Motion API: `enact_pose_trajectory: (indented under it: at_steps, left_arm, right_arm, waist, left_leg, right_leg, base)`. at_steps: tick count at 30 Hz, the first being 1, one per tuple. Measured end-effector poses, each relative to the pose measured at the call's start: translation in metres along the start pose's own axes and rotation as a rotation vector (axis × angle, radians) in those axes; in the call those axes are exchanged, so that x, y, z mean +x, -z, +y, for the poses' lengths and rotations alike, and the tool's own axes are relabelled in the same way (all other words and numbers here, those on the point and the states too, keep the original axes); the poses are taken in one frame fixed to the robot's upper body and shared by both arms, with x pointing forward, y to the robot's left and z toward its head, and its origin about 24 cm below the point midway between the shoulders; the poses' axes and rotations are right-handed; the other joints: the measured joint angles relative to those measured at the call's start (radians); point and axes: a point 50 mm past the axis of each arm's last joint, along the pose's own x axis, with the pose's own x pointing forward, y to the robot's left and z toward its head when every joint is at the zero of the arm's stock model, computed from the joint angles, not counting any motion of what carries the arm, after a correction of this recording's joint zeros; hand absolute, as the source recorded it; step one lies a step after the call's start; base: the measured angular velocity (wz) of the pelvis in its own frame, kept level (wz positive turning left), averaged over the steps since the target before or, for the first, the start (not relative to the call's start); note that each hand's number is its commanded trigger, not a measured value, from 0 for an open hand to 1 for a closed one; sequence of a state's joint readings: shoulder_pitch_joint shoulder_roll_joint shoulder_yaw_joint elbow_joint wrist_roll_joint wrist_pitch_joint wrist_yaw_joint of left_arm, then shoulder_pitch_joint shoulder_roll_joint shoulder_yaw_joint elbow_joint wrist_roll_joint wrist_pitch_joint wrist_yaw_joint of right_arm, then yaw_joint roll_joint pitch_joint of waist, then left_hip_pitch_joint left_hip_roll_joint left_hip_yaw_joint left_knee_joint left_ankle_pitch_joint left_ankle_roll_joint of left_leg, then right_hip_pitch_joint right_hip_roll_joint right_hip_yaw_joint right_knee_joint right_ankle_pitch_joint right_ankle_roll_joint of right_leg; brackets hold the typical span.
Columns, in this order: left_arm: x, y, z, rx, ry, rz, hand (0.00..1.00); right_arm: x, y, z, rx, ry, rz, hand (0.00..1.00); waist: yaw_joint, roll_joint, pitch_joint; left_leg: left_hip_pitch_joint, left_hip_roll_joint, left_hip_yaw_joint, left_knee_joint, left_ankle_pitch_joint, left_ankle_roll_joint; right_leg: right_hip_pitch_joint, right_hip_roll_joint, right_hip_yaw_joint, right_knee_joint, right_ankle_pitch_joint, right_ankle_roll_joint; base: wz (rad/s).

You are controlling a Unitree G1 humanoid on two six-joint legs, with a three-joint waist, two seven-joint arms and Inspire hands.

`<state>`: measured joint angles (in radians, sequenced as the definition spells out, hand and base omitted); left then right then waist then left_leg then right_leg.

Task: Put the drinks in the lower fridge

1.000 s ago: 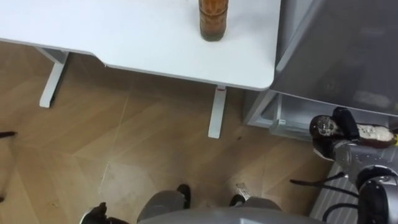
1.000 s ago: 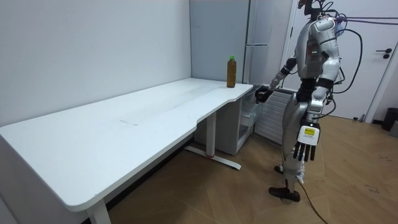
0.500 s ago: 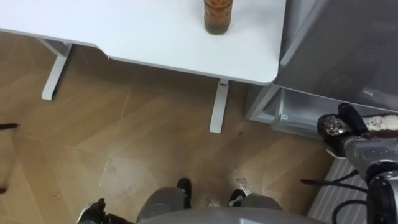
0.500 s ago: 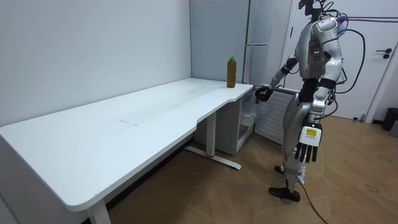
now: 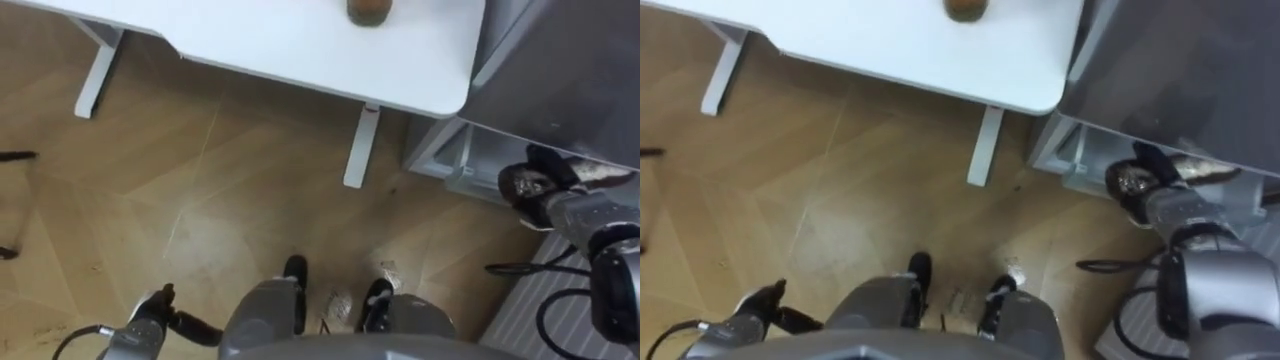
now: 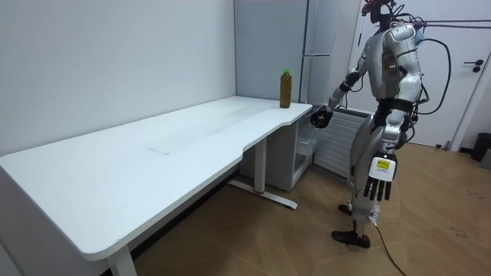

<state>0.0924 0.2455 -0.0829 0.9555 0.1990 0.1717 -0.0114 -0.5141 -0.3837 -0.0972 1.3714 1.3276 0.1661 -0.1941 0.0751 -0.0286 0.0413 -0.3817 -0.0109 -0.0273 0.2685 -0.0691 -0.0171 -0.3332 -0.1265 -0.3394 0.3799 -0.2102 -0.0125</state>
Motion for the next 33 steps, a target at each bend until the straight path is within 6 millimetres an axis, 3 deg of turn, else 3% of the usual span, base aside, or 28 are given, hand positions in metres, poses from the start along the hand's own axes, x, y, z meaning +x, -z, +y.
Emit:
enact_pose_trajectory:
  at_steps: [6,7,8,15,28,33]
  left_arm:
    - [0.002,-0.013,0.004,-0.008,-0.005,-0.041,0.00]
    - [0.003,-0.012,0.004,-0.007,-0.004,-0.035,0.00]
    - [0.003,-0.011,0.004,-0.007,-0.005,-0.032,0.00]
    - [0.003,-0.009,0.003,0.008,-0.001,-0.026,0.00]
    - [0.004,-0.009,0.006,0.009,-0.048,-0.022,0.00]
    - [0.004,-0.009,0.007,0.003,-0.051,-0.023,0.00]
  right_arm:
    - [-0.002,-0.011,0.009,0.006,-0.003,-0.021,1.00]
    - [-0.003,-0.012,0.009,0.006,-0.004,-0.025,0.89]
    - [-0.003,-0.013,0.009,0.007,-0.005,-0.025,0.00]
    - [-0.004,-0.015,0.011,0.026,0.002,-0.030,0.00]
    - [-0.004,-0.018,0.010,0.158,0.051,-0.027,0.00]
    - [-0.004,-0.017,0.011,0.223,0.051,-0.013,0.00]
  waist:
    - [0.014,-0.004,0.0024]
    - [0.016,-0.004,0.0022]
    - [0.016,-0.004,0.0021]
    - [0.017,-0.002,0.0011]
    - [0.020,0.001,-0.0005]
    - [0.021,0.004,-0.0020]
  left_leg:
    - [-0.050,0.000,0.005,0.000,0.016,0.004]
    - [-0.054,0.000,0.009,0.001,0.017,0.005]
    - [-0.055,0.000,0.011,0.001,0.017,0.005]
    - [-0.065,-0.001,0.029,0.003,0.019,0.009]
    - [-0.061,0.008,0.117,-0.001,0.027,0.021]
    - [-0.054,0.010,0.133,-0.004,0.028,0.024]
  right_leg:
    - [-0.052,0.000,0.005,0.004,0.009,-0.003]
    - [-0.056,0.000,0.006,0.004,0.010,-0.002]
    - [-0.057,-0.001,0.007,0.005,0.010,-0.002]
    - [-0.072,-0.008,0.007,0.020,0.008,0.000]
    - [-0.069,-0.021,0.004,0.034,-0.005,0.001]
    - [-0.062,-0.019,0.008,0.033,-0.004,0.003]
  base:
    - [0.00]
    - [0.00]
    - [0.00]
    - [0.01]
    - [0.02]
    - [0.00]
